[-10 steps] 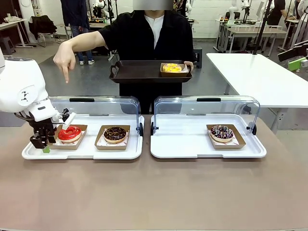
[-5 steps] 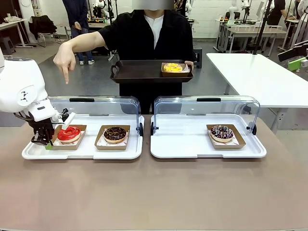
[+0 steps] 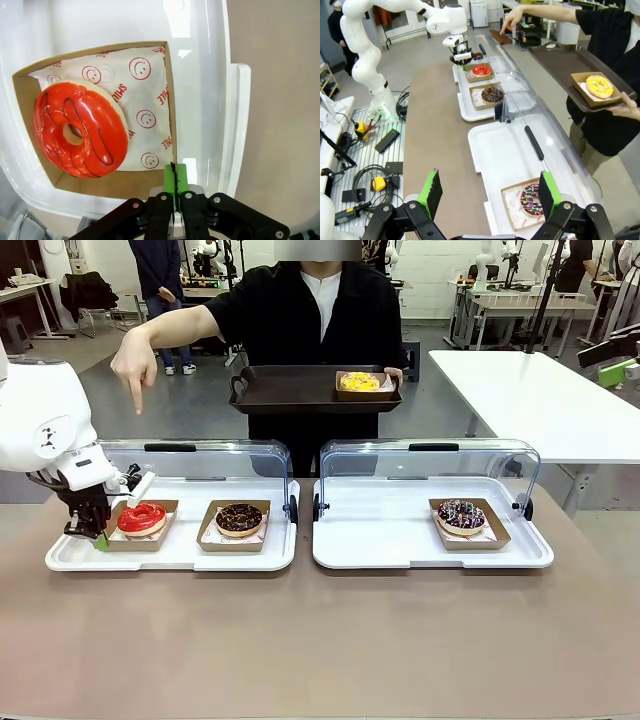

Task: Provide the desired donut to the person.
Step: Pick up and lift the Paper togo box containing the Donut pointed at by the person, then place the picked Paper togo box onto the Handle tray extended by the person.

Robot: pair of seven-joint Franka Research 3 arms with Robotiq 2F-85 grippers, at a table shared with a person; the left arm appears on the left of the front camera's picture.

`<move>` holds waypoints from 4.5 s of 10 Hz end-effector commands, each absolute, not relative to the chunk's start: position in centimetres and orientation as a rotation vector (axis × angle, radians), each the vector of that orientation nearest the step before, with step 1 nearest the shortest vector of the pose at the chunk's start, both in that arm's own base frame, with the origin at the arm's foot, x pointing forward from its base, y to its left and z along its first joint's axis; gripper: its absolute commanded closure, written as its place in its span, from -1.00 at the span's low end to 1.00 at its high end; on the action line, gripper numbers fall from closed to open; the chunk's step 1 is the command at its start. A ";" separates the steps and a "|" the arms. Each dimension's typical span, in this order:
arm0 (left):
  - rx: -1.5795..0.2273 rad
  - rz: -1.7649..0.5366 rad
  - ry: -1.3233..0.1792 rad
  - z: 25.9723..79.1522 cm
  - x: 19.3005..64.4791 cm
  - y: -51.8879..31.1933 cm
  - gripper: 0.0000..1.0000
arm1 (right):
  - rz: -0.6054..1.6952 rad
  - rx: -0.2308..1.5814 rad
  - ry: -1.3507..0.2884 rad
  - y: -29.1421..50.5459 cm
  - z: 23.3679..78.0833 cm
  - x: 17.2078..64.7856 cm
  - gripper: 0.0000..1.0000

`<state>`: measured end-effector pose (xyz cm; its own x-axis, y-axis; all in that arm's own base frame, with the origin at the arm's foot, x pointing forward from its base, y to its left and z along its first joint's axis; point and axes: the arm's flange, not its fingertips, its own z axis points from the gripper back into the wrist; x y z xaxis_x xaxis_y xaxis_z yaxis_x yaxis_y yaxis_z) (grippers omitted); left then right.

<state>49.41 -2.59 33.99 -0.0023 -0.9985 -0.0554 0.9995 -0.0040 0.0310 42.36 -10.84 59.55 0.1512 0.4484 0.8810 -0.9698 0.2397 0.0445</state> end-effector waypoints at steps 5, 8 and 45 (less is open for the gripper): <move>-0.036 -1.687 -0.003 48.6 43.7 1.4 1.00 | 1.164 0.747 -0.888 -10.8 59.6 42.3 -1.00; -0.015 -1.640 -0.062 56.1 42.0 1.3 1.00 | 1.164 0.747 -0.888 -10.8 59.6 42.3 -1.00; 0.246 -1.799 -0.090 71.6 49.8 -26.6 0.98 | 1.164 0.747 -0.888 -10.8 59.6 42.3 -1.00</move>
